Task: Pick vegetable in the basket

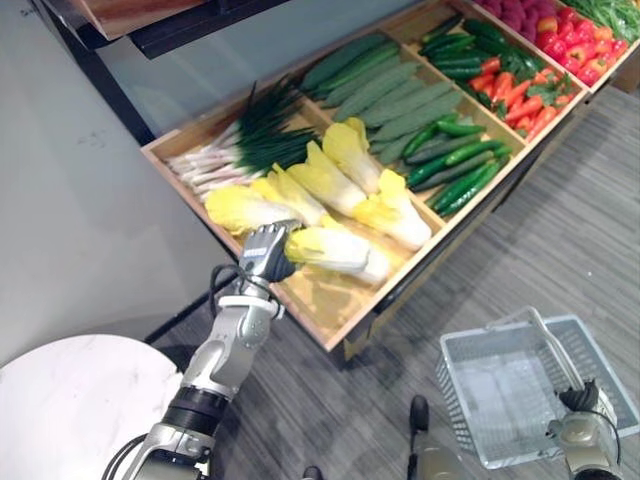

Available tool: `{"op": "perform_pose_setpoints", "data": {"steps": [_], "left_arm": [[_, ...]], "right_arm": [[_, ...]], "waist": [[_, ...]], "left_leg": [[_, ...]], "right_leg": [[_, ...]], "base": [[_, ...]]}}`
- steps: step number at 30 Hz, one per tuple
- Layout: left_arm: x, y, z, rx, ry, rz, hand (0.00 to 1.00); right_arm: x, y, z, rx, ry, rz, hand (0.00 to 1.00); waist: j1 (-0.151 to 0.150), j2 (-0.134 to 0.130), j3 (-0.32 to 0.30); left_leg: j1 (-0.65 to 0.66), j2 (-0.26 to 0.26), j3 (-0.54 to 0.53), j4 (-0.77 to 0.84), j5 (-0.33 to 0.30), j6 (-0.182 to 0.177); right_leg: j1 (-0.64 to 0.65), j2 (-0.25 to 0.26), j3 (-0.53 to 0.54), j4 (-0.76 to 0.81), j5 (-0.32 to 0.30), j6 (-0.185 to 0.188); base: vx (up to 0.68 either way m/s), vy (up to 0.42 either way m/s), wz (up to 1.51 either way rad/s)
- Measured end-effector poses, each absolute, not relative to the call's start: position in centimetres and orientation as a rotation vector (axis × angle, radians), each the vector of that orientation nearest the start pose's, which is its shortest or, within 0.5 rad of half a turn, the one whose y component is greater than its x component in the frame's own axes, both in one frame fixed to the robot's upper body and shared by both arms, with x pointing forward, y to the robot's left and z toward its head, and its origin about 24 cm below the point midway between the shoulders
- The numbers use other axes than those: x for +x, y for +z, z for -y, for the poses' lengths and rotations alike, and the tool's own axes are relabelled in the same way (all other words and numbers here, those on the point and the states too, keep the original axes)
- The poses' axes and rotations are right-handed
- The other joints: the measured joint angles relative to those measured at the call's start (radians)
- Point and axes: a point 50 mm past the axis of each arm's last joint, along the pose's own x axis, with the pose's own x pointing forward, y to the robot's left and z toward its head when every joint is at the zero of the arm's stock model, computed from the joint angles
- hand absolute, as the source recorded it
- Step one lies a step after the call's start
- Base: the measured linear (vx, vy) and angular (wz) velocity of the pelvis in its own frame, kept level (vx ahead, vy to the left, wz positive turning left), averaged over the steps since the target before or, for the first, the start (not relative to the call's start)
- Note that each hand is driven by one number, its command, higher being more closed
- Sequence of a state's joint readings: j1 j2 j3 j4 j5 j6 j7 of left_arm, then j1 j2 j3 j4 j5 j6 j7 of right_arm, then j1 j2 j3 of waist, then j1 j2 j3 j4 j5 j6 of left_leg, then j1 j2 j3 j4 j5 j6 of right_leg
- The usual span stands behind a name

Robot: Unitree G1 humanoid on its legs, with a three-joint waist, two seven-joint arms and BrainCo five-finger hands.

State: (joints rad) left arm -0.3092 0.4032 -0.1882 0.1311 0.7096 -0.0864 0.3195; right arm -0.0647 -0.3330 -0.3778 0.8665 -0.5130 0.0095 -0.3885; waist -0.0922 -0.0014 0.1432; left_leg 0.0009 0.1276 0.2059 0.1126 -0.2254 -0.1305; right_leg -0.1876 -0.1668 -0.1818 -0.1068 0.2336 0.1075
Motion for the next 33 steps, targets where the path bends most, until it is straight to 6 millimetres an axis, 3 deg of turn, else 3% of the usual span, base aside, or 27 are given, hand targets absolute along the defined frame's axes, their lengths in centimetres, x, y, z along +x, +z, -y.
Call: {"op": "perform_pose_setpoints", "data": {"steps": [10, 11, 12, 14, 21, 33], "left_arm": [[28.9, 14.1, -13.8, 0.936, 0.039, 0.656, 1.0], [28.6, 14.3, -13.2, 0.918, 0.012, 0.68, 1.0], [26.9, 15.2, -11.3, 0.881, -0.097, 0.792, 1.0], [26.3, 15.3, -10.4, 0.856, -0.152, 0.816, 1.0], [24.5, 14.9, -8.0, 0.85, -0.321, 0.878, 1.0], [23.0, 13.1, -2.2, 0.76, -0.602, 0.881, 1.0]], "right_arm": [[18.5, -6.3, 32.8, -0.813, -0.587, -0.664, 1.0], [19.0, -6.1, 32.5, -0.842, -0.561, -0.649, 1.0], [20.3, -5.1, 32.1, -0.894, -0.489, -0.582, 1.0], [20.7, -4.6, 32.3, -0.921, -0.47, -0.561, 1.0], [21.7, -3.6, 31.2, -0.963, -0.383, -0.481, 1.0], [23.5, -1.0, 27.2, -0.979, -0.214, -0.255, 1.0]], "waist": [[0.018, -0.009, -0.003], [0.018, -0.009, -0.002], [0.019, -0.009, -0.004], [0.02, -0.009, -0.004], [0.015, -0.01, -0.018], [0.012, -0.014, -0.061]], "left_leg": [[-0.035, -0.01, -0.017, 0.035, 0.0, 0.003], [-0.038, -0.009, -0.016, 0.041, -0.001, 0.002], [-0.065, -0.001, -0.007, 0.07, -0.01, -0.001], [-0.066, 0.002, -0.006, 0.075, -0.011, -0.003], [-0.065, 0.006, 0.003, 0.084, -0.018, -0.005], [-0.055, 0.006, 0.03, 0.116, -0.042, -0.001]], "right_leg": [[-0.005, -0.014, 0.005, 0.0, 0.005, 0.006], [-0.006, -0.013, 0.009, 0.0, 0.005, 0.006], [-0.024, -0.006, 0.025, 0.0, 0.007, 0.004], [-0.024, -0.004, 0.027, 0.0, 0.007, 0.004], [-0.027, 0.002, 0.037, 0.0, 0.007, 0.004], [-0.032, 0.005, 0.075, 0.0, 0.014, -0.003]], "base": [[-0.02, -0.004, 0.04], [-0.11, -0.045, -0.12], [-0.11, -0.045, -0.15], [-0.05, -0.022, -0.09], [0.02, 0.003, -0.04], [0.01, 0.007, -0.09]]}}
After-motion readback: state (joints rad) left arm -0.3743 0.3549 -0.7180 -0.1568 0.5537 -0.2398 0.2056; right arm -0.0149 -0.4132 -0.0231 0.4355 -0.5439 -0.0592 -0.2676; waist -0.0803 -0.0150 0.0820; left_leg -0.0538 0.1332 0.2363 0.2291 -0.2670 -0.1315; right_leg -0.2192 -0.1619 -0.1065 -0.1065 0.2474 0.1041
